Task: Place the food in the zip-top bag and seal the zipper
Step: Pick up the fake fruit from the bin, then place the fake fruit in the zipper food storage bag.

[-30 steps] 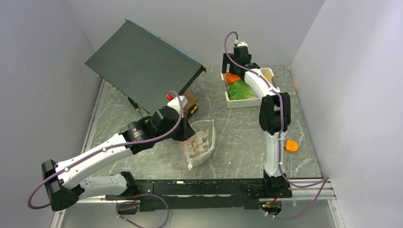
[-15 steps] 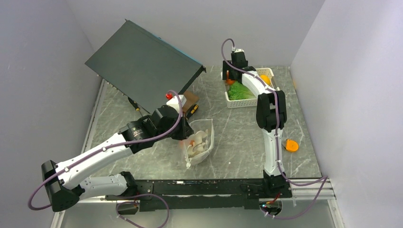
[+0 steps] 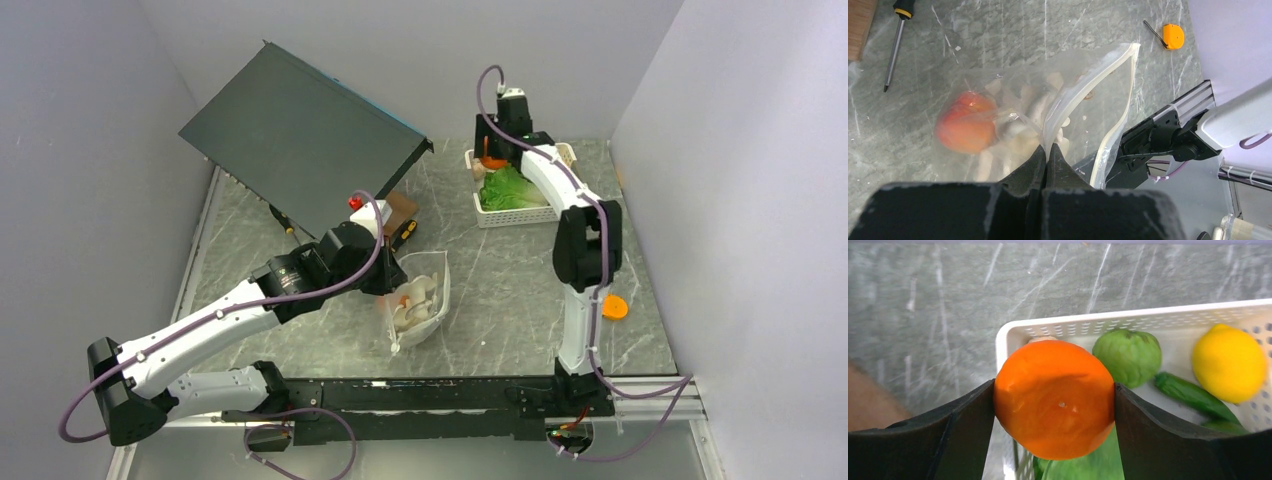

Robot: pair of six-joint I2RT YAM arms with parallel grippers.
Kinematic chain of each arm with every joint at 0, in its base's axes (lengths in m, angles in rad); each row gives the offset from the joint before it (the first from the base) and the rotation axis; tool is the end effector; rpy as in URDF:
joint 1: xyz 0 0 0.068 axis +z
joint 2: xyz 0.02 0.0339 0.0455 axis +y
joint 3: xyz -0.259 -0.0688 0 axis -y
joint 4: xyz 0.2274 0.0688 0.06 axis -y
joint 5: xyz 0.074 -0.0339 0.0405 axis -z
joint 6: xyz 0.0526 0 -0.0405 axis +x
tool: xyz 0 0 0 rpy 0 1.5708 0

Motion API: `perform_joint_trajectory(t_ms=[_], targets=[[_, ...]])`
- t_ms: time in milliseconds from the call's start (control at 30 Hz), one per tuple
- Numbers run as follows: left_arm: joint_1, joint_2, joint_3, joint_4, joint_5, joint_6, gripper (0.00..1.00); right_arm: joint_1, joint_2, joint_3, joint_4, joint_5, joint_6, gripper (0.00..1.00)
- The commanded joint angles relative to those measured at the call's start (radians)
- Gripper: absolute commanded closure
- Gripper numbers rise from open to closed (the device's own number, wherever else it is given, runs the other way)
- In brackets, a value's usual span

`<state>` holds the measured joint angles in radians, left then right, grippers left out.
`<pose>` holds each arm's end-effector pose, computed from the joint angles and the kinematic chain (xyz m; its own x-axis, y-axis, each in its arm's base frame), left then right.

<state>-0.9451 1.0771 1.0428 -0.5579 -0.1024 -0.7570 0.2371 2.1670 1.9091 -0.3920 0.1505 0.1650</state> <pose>0.1399 -0.1844 0.3232 -0.7572 -0.1184 -0.6423 0.3255 0.7842 -0.5283 0.4888 0.1100 0.2516 -0.5993 0.0223 -0.8002 -0.0180 0.9990 0.0413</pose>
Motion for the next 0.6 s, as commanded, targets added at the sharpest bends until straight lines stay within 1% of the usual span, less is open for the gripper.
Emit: perform_joint_trajectory(t_ms=[0, 133, 167, 233, 333, 433, 567], targets=[[0.014, -0.013, -0.013, 0.022, 0.002, -0.014, 1.00, 0.005, -0.266, -0.091, 0.040, -0.059, 0.057, 0.82], [0.023, -0.011, -0.016, 0.026, 0.023, -0.025, 1.00, 0.021, -0.462, -0.296, 0.080, -0.184, 0.140, 0.84], [0.023, -0.012, -0.015, 0.029, 0.027, -0.032, 1.00, 0.031, -0.515, -0.389, 0.111, -0.203, 0.150, 0.85], [0.026, -0.011, -0.012, 0.037, 0.046, -0.043, 1.00, 0.052, -0.627, -0.515, 0.141, -0.219, 0.171, 0.86], [0.027, -0.011, -0.018, 0.048, 0.070, -0.057, 1.00, 0.091, -0.767, -0.665, 0.151, -0.284, 0.214, 0.87], [0.031, -0.007, -0.022, 0.052, 0.081, -0.071, 1.00, 0.182, -0.907, -0.795, 0.157, -0.316, 0.241, 0.89], [0.034, 0.008, -0.005, 0.052, 0.093, -0.077, 1.00, 0.319, -1.072, -0.888, 0.101, -0.302, 0.260, 0.89]])
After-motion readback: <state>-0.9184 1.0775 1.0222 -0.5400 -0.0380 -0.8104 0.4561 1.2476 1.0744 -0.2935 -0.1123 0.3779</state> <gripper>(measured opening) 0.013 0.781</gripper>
